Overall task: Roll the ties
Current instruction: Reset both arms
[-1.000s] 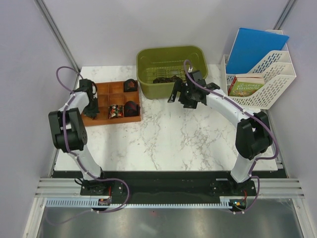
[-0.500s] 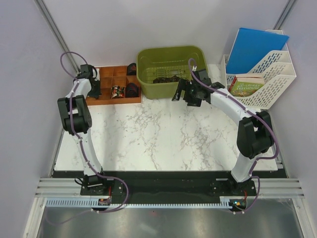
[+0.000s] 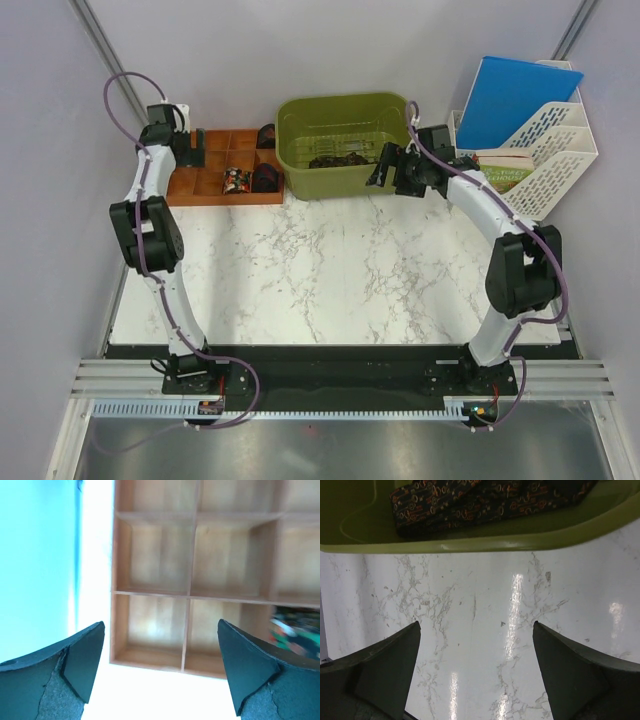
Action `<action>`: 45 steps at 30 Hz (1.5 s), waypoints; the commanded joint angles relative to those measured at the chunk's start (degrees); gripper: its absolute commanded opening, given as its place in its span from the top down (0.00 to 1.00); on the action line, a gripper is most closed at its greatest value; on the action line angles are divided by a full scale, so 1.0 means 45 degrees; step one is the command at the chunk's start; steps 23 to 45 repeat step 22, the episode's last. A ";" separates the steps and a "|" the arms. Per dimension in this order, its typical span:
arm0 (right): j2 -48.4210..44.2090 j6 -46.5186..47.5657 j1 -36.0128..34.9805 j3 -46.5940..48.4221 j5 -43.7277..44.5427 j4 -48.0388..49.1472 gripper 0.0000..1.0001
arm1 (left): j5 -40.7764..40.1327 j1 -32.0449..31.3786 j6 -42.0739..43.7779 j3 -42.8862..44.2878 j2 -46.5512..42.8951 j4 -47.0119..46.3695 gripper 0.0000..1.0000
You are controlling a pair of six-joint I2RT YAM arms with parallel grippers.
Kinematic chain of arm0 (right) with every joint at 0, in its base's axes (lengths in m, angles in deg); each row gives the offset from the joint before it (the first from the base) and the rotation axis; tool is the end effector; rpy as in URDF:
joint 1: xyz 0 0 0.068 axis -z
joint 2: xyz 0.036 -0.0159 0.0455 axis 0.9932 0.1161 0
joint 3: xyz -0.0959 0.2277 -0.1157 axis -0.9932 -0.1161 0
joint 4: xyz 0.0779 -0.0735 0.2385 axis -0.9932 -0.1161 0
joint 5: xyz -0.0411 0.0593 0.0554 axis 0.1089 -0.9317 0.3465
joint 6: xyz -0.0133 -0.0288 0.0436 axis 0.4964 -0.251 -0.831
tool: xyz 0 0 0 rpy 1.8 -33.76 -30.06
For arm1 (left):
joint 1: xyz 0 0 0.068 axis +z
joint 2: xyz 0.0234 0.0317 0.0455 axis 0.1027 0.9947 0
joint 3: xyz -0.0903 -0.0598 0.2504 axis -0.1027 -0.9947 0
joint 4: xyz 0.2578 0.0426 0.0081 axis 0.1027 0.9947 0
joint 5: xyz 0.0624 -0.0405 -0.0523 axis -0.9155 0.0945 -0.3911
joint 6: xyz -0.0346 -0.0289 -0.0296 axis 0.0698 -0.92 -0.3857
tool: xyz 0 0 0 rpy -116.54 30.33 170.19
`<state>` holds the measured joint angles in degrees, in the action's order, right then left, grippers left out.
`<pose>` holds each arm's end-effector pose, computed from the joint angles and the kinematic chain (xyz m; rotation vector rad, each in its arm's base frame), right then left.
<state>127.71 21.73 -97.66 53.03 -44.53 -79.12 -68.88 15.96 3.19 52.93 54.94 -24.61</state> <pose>0.3886 0.1099 0.2815 0.1135 2.3941 0.6951 0.4992 0.0911 0.2485 -0.0065 2.3579 0.2577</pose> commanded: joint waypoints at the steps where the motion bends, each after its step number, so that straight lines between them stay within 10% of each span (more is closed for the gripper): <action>1: -0.1122 0.0951 0.0858 0.0951 -0.0758 0.0470 0.02 | 0.0753 -0.0243 0.0636 0.0859 -0.3019 0.1237 0.00; 20: -0.6822 0.3862 0.2637 -0.4300 -0.0584 -0.1190 0.02 | 0.2669 -0.2530 -0.1493 -0.9628 -1.2883 0.2943 0.00; 45: -0.7079 0.3765 0.2637 -0.4497 -0.0603 -0.1249 0.02 | 0.2806 -0.2510 -0.1415 -0.9961 -1.3490 0.3157 0.00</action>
